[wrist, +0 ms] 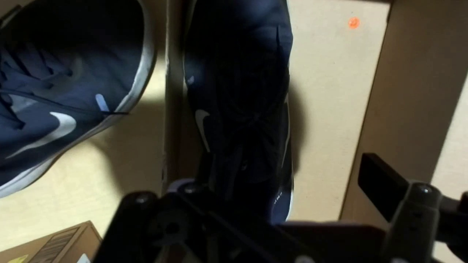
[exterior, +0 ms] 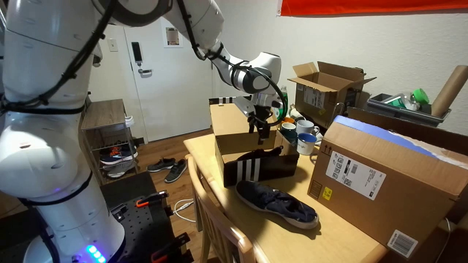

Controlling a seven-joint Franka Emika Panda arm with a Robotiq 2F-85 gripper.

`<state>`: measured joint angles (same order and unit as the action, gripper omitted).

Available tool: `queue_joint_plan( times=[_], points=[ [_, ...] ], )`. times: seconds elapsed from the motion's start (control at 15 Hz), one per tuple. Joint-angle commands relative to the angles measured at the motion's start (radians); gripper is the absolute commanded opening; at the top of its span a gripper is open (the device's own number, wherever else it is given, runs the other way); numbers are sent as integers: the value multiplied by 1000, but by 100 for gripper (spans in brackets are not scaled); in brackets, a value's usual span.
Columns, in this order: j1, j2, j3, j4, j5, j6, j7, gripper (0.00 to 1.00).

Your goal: Take the shoe from the box and put it on the table

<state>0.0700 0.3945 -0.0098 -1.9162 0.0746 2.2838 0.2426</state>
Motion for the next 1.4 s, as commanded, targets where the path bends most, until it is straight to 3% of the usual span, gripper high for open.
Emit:
queue_joint_plan(
  times=[0.0,0.33,1.07,1.13,1.2,1.33],
  points=[
    [9,77,-10,72,-36,35,21,100],
    [14,152,-30,111,-70,82,31,100],
    [18,262,-26,204,-59,60,10,99],
    [21,269,-27,205,-57,63,14,75],
    [25,272,-30,202,-63,72,12,75],
    [27,277,-32,204,-62,71,13,63]
  ],
)
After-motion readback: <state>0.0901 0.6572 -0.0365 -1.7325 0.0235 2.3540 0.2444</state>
